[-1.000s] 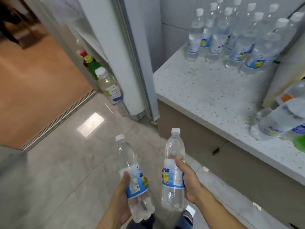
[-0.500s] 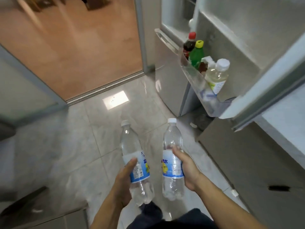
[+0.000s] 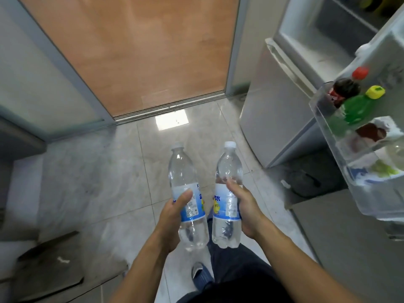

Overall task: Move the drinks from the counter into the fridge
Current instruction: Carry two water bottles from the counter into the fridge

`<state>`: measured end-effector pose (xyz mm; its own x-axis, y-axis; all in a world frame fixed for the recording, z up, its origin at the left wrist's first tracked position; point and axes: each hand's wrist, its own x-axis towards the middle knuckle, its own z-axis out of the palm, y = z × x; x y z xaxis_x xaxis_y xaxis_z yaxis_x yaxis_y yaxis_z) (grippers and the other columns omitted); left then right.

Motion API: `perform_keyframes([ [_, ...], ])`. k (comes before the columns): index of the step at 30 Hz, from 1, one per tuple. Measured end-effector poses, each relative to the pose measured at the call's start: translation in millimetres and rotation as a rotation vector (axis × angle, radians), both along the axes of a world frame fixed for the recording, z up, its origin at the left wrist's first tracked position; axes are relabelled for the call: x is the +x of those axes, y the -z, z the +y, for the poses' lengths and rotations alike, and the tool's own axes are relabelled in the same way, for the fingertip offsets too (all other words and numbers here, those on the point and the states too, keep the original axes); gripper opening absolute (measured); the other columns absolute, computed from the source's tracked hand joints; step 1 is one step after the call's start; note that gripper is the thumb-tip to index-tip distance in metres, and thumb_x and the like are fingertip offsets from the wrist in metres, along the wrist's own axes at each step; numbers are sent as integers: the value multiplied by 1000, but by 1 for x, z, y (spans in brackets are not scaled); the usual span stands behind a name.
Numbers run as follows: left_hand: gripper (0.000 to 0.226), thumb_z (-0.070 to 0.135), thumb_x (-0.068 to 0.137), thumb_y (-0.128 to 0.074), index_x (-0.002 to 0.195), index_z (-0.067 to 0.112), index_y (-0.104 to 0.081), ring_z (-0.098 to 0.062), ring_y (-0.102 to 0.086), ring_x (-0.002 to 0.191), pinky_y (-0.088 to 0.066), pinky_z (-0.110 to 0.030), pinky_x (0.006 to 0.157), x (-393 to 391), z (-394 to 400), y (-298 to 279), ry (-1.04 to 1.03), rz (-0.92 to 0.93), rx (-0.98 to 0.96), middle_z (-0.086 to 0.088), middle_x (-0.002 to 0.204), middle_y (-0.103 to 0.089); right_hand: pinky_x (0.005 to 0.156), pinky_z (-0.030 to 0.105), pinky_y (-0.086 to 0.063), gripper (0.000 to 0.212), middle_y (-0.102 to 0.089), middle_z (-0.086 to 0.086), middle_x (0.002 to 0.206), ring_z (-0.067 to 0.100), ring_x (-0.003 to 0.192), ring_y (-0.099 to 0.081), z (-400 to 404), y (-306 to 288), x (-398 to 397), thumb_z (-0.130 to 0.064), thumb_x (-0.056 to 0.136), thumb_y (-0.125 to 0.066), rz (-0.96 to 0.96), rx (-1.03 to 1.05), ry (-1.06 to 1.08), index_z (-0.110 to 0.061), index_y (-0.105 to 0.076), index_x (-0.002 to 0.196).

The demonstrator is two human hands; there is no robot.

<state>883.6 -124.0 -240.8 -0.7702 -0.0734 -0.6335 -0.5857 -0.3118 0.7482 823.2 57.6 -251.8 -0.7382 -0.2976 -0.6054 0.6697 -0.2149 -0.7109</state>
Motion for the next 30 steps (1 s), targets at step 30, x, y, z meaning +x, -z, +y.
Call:
perform_keyframes([
  [30, 70, 56, 74, -57, 130, 13, -59, -30, -71, 90, -58, -40, 69, -562, -90, -28, 448, -15, 190, -15, 110, -72, 69, 36, -60, 65, -76, 11, 101, 26, 87, -75, -75, -26, -440, -50, 65, -76, 15, 28, 672, -17, -64, 120],
])
